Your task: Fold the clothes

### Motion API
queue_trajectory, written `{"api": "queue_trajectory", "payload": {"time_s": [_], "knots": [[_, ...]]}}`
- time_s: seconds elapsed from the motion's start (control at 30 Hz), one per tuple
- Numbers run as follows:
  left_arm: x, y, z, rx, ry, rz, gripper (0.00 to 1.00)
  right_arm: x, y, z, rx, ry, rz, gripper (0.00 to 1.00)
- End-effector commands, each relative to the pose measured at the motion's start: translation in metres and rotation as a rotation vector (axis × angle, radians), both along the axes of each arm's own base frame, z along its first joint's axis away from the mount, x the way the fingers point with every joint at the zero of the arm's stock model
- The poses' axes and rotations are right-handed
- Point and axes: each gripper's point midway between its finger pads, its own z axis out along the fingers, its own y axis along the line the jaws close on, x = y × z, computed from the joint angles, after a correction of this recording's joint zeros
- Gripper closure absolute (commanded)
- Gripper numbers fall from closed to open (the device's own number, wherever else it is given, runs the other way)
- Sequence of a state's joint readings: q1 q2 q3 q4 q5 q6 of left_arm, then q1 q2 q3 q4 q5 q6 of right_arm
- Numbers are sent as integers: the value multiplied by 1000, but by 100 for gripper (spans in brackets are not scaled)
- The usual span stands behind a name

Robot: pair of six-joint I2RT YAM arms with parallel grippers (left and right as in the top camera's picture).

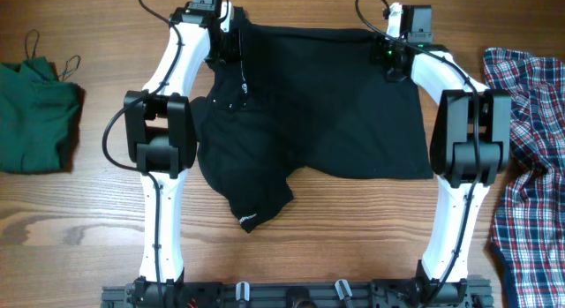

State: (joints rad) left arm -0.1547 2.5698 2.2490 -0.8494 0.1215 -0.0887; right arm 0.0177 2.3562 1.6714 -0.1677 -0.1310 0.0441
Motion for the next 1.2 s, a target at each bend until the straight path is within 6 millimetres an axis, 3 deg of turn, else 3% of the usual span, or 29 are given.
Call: {"api": "queue_trajectory", "payload": {"time_s": [0.0,0.2,0.37,0.5,0.53,0.6,0.63,0.67,0.7,0.77,0.8,0.83,0.87,0.9,0.97,1.03,1.1,1.17], "knots": [[0,4,-10,16,15,16,45,17,-12,0,-64,-66,-68,96],[1,11,-10,55,7,28,44,42,-44,22,-172,-219,-205,96],[12,11,-6,60,-40,28,39,69,-73,71,-152,-450,-268,90],[19,10,-3,56,-72,25,34,69,-76,98,-164,-487,-266,90],[25,10,3,65,-106,0,30,66,-76,112,-175,-485,-258,88],[43,11,27,70,-202,12,23,54,-75,149,-175,-468,-257,66],[51,10,46,62,-254,15,22,44,-75,170,-176,-459,-255,47],[62,8,89,46,-341,22,15,23,-73,208,-173,-441,-249,1],[64,8,126,36,-401,26,5,3,-73,234,-174,-422,-248,0],[47,10,196,6,-462,56,0,-52,-67,283,-159,-362,-231,0],[30,13,221,-17,-450,92,0,-79,-66,301,-132,-335,-247,0],[-4,20,249,-54,-392,176,0,-112,-65,321,-102,-313,-272,0],[-22,24,264,-69,-368,222,0,-131,-65,330,-86,-300,-286,0],[-57,32,286,-88,-323,296,0,-165,-65,344,-57,-276,-320,0],[-89,42,303,-82,-284,356,0,-191,-67,349,-33,-244,-349,0],[-121,47,304,-73,-204,396,0,-218,-65,339,-21,-160,-368,0],[-152,48,281,-42,-51,437,0,-247,-65,309,-8,8,-410,0],[-161,41,263,-17,13,418,0,-254,-64,294,7,68,-433,0]]}}
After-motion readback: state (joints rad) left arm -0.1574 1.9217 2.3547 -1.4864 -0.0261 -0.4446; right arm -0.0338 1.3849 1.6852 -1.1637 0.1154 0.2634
